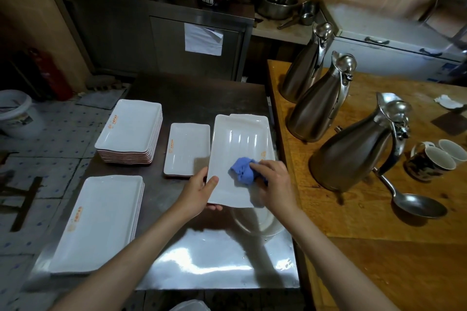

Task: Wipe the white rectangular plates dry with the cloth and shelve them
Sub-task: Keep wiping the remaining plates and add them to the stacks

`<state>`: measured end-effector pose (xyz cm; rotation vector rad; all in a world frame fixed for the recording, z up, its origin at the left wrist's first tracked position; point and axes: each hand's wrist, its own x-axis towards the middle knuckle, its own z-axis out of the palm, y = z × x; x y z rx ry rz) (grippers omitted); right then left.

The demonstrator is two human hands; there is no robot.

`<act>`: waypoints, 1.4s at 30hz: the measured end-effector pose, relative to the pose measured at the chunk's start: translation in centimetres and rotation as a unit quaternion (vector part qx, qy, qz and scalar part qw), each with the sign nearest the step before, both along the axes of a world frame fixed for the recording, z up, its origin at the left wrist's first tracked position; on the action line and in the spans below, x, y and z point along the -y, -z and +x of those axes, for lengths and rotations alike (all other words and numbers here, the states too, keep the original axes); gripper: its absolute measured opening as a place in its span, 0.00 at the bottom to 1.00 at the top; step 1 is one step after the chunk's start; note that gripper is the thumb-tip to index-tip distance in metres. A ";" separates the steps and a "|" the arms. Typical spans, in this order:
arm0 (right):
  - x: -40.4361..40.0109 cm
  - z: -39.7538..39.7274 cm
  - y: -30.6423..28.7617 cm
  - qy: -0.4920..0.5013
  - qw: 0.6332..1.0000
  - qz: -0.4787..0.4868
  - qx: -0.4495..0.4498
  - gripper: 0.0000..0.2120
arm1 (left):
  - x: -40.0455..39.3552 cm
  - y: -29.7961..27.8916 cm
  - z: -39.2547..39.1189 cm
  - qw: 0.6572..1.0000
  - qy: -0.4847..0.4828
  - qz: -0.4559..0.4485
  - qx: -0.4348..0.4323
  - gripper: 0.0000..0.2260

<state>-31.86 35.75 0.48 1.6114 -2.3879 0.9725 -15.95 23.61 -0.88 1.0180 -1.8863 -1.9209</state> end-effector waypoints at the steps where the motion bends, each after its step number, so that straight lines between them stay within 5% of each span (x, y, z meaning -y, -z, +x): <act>1: 0.5 -0.4 -0.5 0.023 0.999 -0.016 0.023 0.18 | -0.2 -0.1 0.0 1.000 0.004 -0.002 -0.003 0.12; 13: 4.3 -2.3 -2.5 0.168 0.977 -0.038 0.124 0.10 | -1.4 -0.6 0.0 0.999 0.036 0.012 -0.006 0.09; 29: 4.2 2.0 -1.5 0.033 0.981 0.039 0.187 0.09 | -0.7 -0.1 -0.1 0.998 -0.003 0.052 -0.025 0.10; 37: 2.8 3.9 0.0 -0.032 0.967 0.072 0.242 0.07 | 0.0 1.0 0.5 0.997 -0.060 -0.048 -0.001 0.05; 42: 2.6 4.5 0.4 -0.064 0.965 0.127 0.222 0.09 | 0.5 1.4 1.6 0.995 -0.091 0.042 -0.005 0.05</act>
